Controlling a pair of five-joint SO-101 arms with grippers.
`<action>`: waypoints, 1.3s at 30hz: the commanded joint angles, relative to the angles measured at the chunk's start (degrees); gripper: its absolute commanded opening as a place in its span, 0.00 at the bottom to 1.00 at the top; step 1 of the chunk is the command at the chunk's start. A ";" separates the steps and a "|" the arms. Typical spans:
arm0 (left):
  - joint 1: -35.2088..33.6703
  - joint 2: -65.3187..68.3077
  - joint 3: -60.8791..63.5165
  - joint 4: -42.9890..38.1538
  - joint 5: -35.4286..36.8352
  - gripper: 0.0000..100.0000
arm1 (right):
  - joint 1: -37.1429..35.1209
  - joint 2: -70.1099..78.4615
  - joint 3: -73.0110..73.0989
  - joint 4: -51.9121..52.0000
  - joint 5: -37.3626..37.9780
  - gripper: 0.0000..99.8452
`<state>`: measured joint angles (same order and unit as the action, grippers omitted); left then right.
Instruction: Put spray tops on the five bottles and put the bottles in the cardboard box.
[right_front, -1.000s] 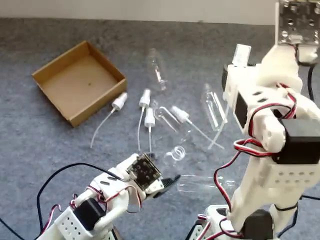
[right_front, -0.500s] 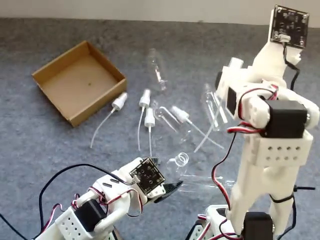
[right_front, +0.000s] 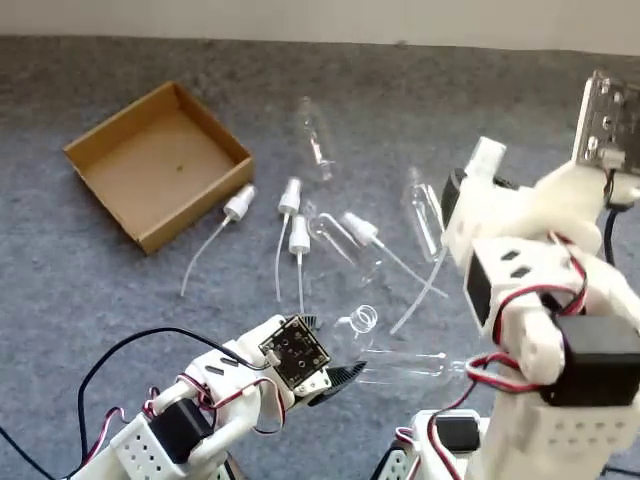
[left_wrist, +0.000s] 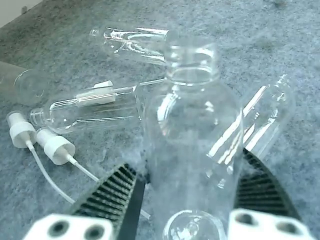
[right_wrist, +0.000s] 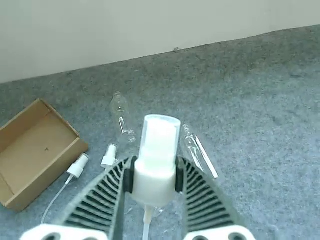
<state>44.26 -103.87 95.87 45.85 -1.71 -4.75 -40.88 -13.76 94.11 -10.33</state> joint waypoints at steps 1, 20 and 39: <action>0.48 -0.31 1.27 0.26 0.09 0.15 | -0.48 -6.37 9.19 -6.90 -0.53 0.00; 0.48 -0.22 1.27 0.26 0.09 0.15 | -3.65 -26.24 41.98 -32.57 -0.53 0.00; 0.48 -0.13 1.27 0.26 0.09 0.15 | -8.66 -31.25 42.77 -34.95 -0.44 0.00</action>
<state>44.26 -103.87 95.87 45.85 -1.71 -12.92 -72.09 28.79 61.93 -10.33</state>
